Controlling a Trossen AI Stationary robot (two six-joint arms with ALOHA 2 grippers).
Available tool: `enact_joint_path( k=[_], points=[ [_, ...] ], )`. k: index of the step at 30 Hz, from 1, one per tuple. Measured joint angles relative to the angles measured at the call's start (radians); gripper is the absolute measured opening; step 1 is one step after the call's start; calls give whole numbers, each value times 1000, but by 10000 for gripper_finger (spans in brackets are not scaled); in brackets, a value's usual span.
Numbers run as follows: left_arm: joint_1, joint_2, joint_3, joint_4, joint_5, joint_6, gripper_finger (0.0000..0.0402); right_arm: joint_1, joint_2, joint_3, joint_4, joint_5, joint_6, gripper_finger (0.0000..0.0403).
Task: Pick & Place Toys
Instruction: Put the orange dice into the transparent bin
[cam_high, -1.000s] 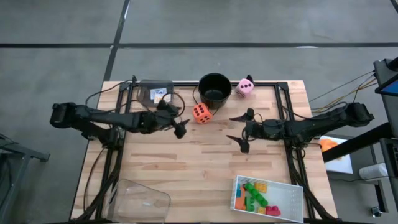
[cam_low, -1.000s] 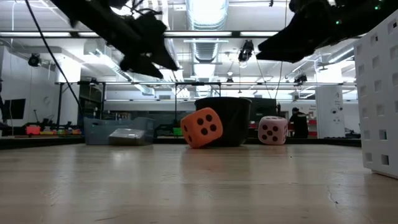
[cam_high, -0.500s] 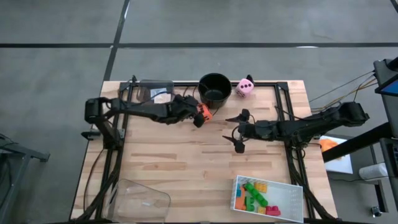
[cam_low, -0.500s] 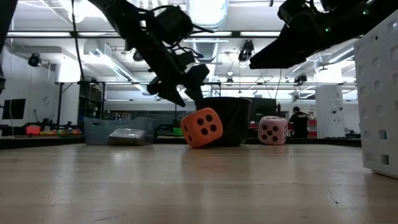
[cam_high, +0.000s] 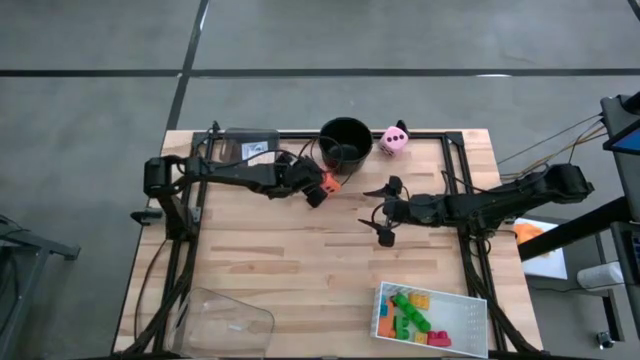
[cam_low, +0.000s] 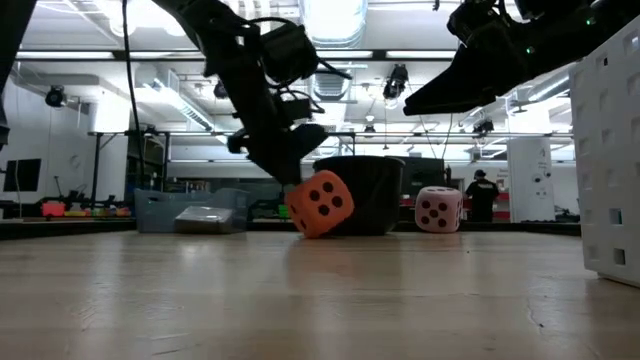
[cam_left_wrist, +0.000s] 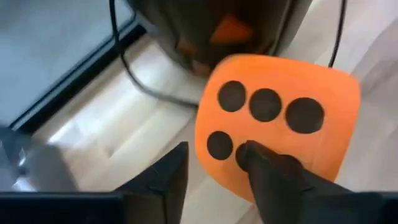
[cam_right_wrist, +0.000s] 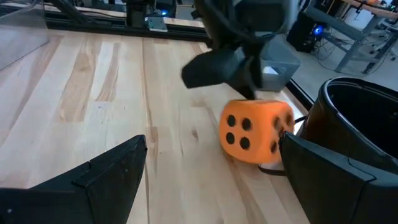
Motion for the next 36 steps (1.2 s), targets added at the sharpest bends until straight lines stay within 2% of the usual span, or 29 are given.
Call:
enact_joint_path(
  k=[3,6,15,18,21,24,31,36],
  points=[
    [-2,-3,0,-120,34,-28,134,0,0,0,0,0,0,361],
    [-14,4,-4,-163,49,-51,119,0,0,0,-3,0,0,361],
    [-82,-36,34,-193,58,-44,113,0,0,0,-4,-4,4,361],
    [-114,-85,34,-166,69,25,113,0,0,0,-5,-5,3,361],
    [-133,-119,34,-143,127,105,114,0,0,0,-6,-19,3,361],
    [-129,-133,34,-77,167,119,128,0,1,0,-4,-31,3,361],
    [-76,-79,34,21,163,110,208,0,1,0,-3,-31,3,361],
    [-36,-30,39,-40,157,50,211,0,1,0,-4,-31,3,361]
  ],
)
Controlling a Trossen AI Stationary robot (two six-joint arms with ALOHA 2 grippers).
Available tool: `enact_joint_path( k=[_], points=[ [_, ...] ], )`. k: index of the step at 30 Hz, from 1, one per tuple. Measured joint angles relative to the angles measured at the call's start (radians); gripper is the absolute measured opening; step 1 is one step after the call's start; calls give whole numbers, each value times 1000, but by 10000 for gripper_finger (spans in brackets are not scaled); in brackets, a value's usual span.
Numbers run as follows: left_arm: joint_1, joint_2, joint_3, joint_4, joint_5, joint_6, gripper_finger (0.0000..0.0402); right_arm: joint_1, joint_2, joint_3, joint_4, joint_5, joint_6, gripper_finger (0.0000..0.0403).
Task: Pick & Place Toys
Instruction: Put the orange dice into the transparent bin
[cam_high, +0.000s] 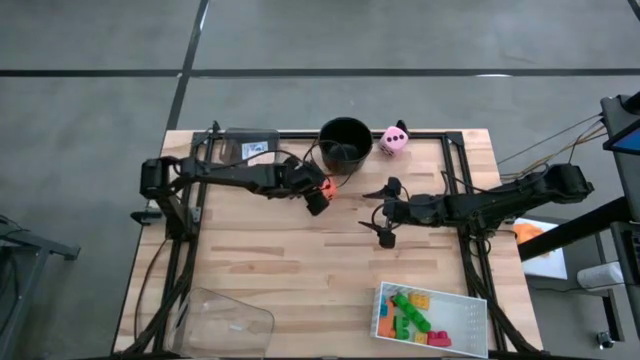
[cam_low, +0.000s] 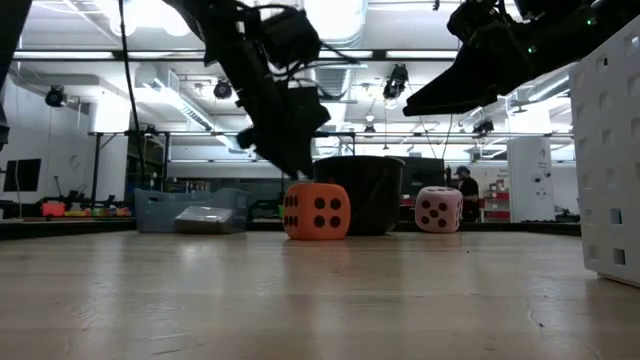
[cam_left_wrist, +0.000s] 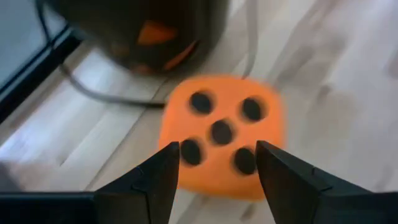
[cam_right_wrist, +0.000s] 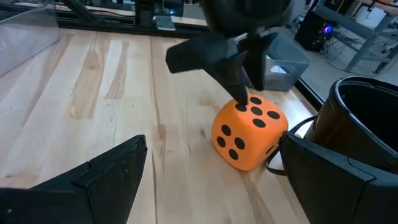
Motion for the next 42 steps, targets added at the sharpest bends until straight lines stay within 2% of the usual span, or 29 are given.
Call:
enact_joint_path(
  k=[4,11,15,21,23,26,29,36,38,42],
  points=[
    [3,5,3,-111,27,-30,192,0,0,0,-6,0,0,361],
    [-33,-22,-3,-405,44,-102,152,0,1,0,-7,0,0,361],
    [-79,-69,0,-456,45,-115,140,0,1,0,-8,-7,0,361],
    [-139,-146,0,-418,57,-6,141,0,1,0,-7,-26,-1,361],
    [-140,-159,0,-398,79,19,153,0,1,0,-7,-26,-1,361],
    [-136,-173,-1,-362,97,102,193,0,1,0,-7,-31,-1,361],
    [-136,-173,-3,-310,99,212,249,0,1,0,-7,-49,0,361],
    [-88,-155,-6,-227,73,241,383,1,1,0,-15,-53,-1,361],
    [-64,-144,-6,-226,70,234,394,1,1,0,-18,-53,-1,361],
    [-13,-129,-7,-208,78,219,383,1,0,0,-22,-53,-1,361]
  ],
)
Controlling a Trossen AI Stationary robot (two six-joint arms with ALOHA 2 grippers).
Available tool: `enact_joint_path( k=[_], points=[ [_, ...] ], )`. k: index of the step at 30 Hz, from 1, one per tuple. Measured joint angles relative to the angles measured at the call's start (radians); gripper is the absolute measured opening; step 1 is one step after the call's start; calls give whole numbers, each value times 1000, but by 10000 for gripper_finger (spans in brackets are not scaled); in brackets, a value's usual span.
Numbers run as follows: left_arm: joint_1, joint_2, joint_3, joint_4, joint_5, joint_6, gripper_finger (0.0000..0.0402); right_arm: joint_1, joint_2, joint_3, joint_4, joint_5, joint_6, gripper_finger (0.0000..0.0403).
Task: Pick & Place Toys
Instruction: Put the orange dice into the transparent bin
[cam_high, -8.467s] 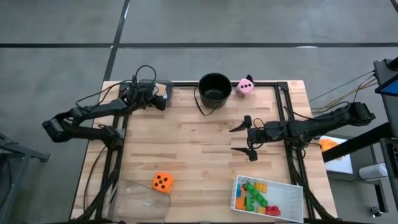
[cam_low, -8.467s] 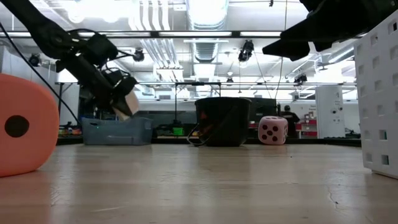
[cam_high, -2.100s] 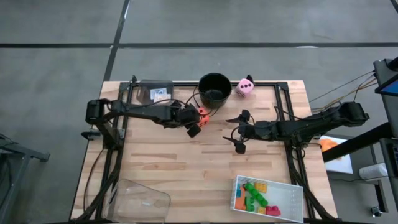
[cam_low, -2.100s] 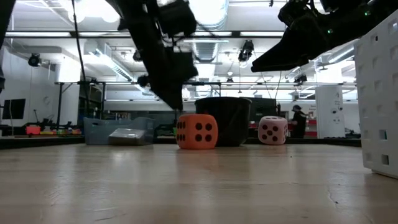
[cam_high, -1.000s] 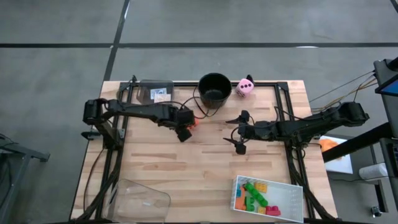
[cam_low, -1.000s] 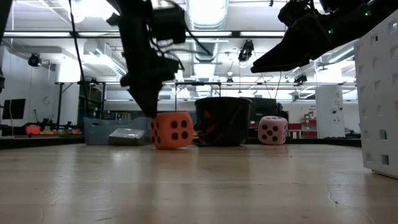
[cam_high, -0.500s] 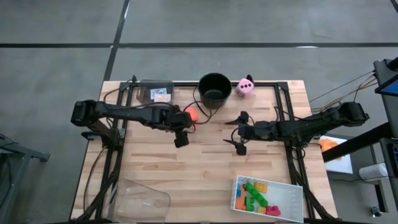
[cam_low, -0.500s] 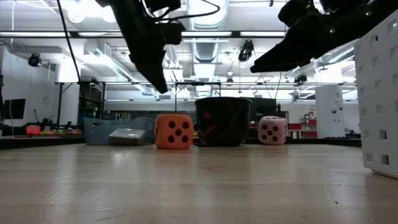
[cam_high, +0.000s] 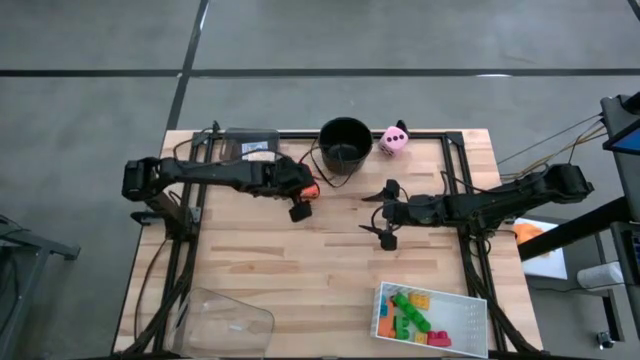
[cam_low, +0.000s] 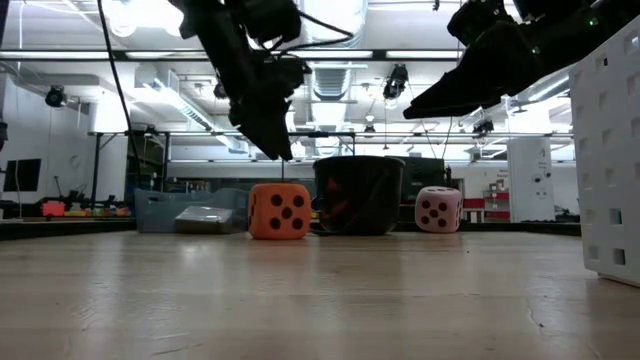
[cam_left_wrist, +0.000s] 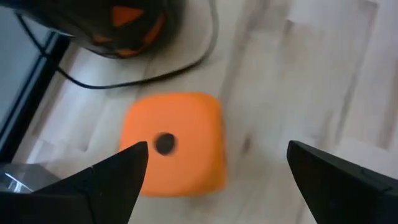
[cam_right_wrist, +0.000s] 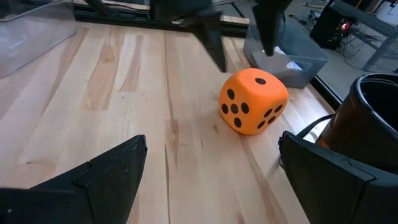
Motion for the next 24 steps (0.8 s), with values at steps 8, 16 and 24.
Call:
enact_joint_path(
  k=[8,16,24],
  points=[
    [70,1,0,43,13,-59,398,0,0,0,-3,-3,0,361],
    [62,0,0,-7,-59,-127,378,0,0,0,-22,-6,0,361],
    [42,0,0,-10,-16,-168,376,0,0,0,-22,-6,1,361]
  ],
)
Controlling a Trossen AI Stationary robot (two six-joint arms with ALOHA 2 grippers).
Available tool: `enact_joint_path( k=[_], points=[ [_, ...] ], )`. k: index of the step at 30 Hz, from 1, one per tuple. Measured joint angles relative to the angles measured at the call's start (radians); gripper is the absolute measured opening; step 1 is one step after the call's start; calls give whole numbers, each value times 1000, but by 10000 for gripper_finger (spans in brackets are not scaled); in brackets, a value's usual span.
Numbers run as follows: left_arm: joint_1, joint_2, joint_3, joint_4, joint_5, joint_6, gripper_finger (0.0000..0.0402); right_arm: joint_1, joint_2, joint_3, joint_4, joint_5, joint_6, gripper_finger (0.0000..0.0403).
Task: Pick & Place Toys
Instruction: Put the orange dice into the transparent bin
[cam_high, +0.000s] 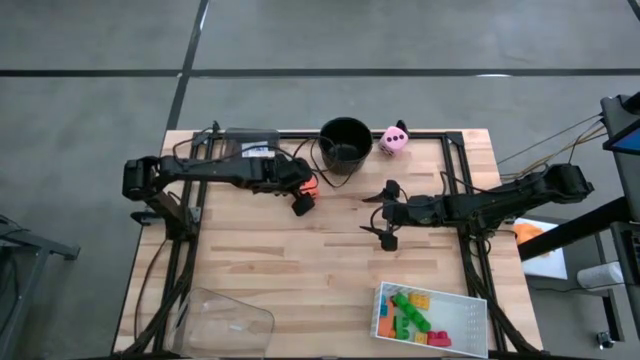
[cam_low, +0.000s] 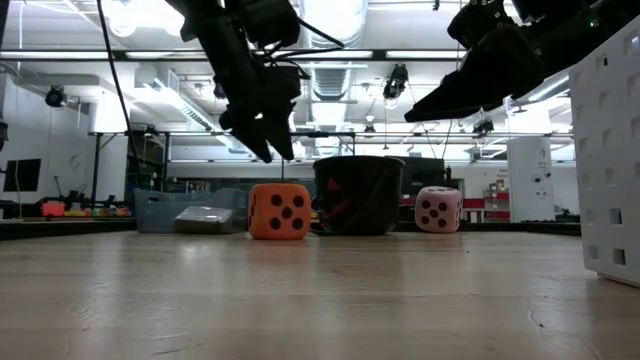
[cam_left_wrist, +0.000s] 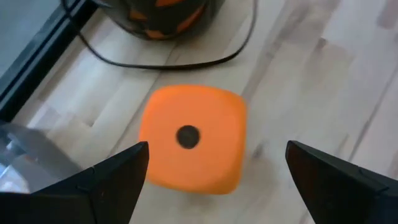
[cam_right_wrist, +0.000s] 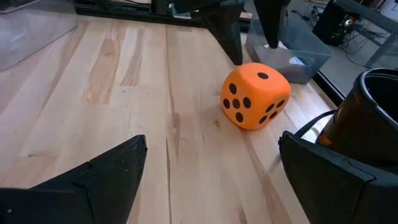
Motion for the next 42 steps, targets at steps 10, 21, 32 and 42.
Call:
enact_joint_path(
  k=[10,21,32,42],
  points=[
    [-2,0,1,41,-1,61,397,0,0,0,0,0,0,361],
    [-46,4,0,-17,-48,164,387,0,0,0,0,1,0,361],
    [-48,4,-1,-73,-1,-29,374,3,-1,0,0,3,0,361],
    [10,56,1,7,156,8,376,3,-1,1,2,2,0,361]
  ],
)
